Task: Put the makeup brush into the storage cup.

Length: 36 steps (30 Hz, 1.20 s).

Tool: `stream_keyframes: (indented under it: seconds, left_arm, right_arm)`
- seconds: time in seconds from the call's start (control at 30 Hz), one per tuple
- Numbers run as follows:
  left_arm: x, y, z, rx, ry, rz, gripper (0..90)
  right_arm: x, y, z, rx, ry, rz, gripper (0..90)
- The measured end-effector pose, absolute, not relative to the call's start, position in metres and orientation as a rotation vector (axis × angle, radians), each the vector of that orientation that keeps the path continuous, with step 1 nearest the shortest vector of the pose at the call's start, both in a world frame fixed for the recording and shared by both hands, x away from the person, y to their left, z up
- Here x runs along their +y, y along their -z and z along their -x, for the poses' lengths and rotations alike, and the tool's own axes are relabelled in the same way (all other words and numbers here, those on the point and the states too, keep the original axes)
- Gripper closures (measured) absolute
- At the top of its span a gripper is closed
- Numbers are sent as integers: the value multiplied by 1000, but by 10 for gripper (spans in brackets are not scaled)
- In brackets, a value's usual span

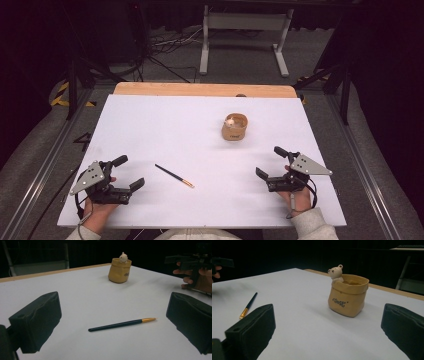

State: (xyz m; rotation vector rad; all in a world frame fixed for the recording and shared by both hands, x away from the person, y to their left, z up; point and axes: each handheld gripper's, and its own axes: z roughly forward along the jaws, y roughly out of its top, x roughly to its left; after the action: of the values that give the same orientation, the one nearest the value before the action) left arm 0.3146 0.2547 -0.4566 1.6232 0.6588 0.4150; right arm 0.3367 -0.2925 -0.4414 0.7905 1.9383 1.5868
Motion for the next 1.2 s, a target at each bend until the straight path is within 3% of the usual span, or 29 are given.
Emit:
stream_keyframes:
  seconds: [0.53,1.2]
  left_arm:
    - [254,449,-318,670,-420,-1589,26]
    - [225,419,-337,516,-394,-1617,35]
  right_arm:
    - [-292,440,-334,1925,-1597,-771,0]
    - [-294,438,-333,1908,-1599,-742,0]
